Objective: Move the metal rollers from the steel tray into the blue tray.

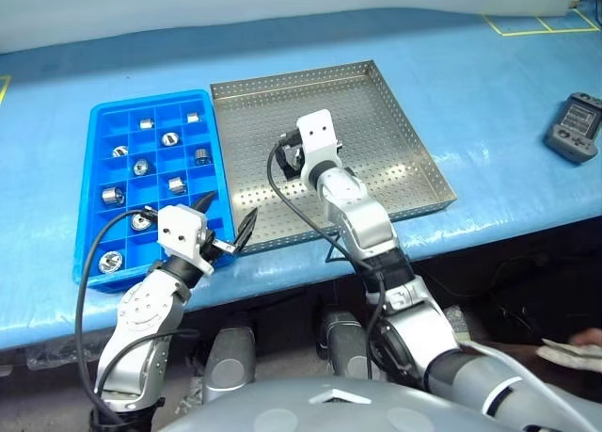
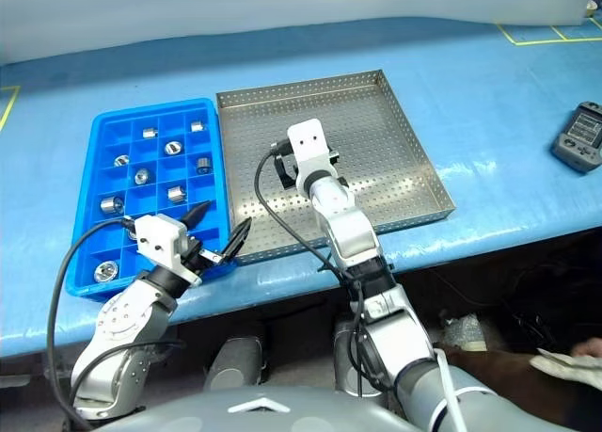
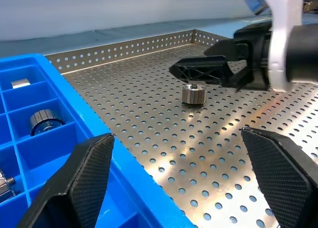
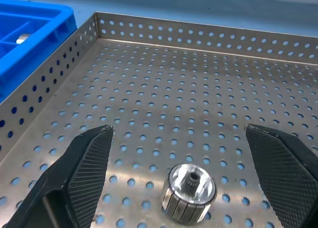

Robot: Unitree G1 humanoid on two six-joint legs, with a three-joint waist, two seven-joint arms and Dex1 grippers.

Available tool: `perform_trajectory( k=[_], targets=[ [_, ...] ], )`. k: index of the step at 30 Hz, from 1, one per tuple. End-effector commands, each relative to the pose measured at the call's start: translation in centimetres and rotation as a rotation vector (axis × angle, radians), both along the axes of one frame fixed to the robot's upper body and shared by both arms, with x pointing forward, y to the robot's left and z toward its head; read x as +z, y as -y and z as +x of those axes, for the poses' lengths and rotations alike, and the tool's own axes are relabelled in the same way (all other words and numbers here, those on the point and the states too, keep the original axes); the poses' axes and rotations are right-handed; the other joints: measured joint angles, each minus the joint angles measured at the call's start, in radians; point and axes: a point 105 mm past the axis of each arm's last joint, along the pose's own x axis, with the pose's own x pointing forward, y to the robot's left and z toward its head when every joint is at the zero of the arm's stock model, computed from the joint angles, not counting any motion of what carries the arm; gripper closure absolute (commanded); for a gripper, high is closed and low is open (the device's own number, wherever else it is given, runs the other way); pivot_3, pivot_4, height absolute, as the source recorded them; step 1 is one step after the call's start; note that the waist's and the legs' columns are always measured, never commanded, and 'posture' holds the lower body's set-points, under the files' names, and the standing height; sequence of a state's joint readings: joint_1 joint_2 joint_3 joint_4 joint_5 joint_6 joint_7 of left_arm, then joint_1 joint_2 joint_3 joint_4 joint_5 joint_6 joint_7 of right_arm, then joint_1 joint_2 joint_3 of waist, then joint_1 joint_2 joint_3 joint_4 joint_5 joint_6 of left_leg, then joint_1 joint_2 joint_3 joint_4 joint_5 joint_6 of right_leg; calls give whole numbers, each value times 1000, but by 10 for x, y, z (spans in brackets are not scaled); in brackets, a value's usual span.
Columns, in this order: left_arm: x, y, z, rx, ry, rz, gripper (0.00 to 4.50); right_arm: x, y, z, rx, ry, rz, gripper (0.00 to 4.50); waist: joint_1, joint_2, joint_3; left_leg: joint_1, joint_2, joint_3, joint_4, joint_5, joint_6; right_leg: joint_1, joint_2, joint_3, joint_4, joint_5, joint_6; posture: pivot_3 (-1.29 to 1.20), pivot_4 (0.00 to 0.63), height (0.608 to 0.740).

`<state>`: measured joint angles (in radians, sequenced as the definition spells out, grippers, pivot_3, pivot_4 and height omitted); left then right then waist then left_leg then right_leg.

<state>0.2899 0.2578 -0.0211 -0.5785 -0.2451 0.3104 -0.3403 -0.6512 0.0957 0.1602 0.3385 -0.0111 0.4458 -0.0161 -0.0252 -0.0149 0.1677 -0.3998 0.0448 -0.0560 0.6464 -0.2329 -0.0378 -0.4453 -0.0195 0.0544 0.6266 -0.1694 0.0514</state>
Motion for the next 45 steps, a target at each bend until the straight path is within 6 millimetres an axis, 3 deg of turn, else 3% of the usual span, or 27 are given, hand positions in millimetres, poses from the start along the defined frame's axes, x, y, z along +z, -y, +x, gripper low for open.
perform_trajectory(
  k=[1, 8, 11, 17, 18, 27, 30, 33, 39, 45],
  targets=[
    [10, 1, -3, 11, 51, -9, 0, -5, 6, 13, -62, -14, 42, 19, 3, 0, 0, 0, 0, 0, 0, 0, 0, 0, 0, 0, 0, 0, 0, 144, 150, 740],
    [10, 0, -6, 20, 49, -7, 0, -48, 9, 15, -82, -162, 37, 19, 11, 0, 0, 0, 0, 0, 0, 0, 0, 0, 0, 0, 0, 0, 0, 172, 150, 740],
    [9, -1, -7, 27, 46, -3, 0, -51, 5, 10, -55, -160, 45, 580, 12, 0, 0, 2, 0, 0, 0, 0, 0, 1, 0, 0, 0, 0, 0, 177, 150, 740],
    [8, -4, -8, 41, 40, 0, 0, -32, -11, -5, 35, -101, 79, 2651, 13, 1, 0, 2, 0, 0, 0, 0, 0, 1, 0, 0, 1, 0, 0, 190, 150, 740],
    [8, -5, -9, 45, 39, 0, 0, -26, -16, -8, 55, -85, 84, 2804, 14, 1, 0, 1, 0, 0, 0, 0, 0, 1, 0, 0, 1, 0, 0, 190, 150, 740],
    [11, -23, -19, 145, 49, 9, 0, 55, -92, -50, 408, 89, 151, 2791, 22, 1, 1, 1, 1, -1, -1, 0, 0, 0, 1, 0, 1, 0, -1, 277, 150, 740],
    [10, -32, -26, 195, 45, 20, 0, 69, -116, -68, 526, 100, 181, 2791, 36, 1, 1, 1, 1, -1, -1, 0, 0, 0, 0, 0, 0, 0, -1, 314, 150, 740],
    [11, -38, -32, 232, 40, 27, 0, 66, -130, -81, 590, 92, 165, 2791, 56, 1, 1, 1, 1, -1, -1, 0, 0, 0, 0, -1, 0, -1, -1, 345, 150, 740],
    [7, -42, -42, 278, 22, 29, 0, 40, -147, -104, 702, 10, 131, 2791, 86, 1, 1, 0, 1, -1, -1, 0, 0, -1, 0, -1, 0, -1, -1, 385, 150, 740],
    [6, -39, -42, 285, 19, 21, 0, 15, -141, -99, 670, -78, 100, 2791, 113, 1, 1, -1, 1, -1, -1, 0, 0, -2, -1, -2, -1, -1, -1, 388, 150, 740]
  ],
)
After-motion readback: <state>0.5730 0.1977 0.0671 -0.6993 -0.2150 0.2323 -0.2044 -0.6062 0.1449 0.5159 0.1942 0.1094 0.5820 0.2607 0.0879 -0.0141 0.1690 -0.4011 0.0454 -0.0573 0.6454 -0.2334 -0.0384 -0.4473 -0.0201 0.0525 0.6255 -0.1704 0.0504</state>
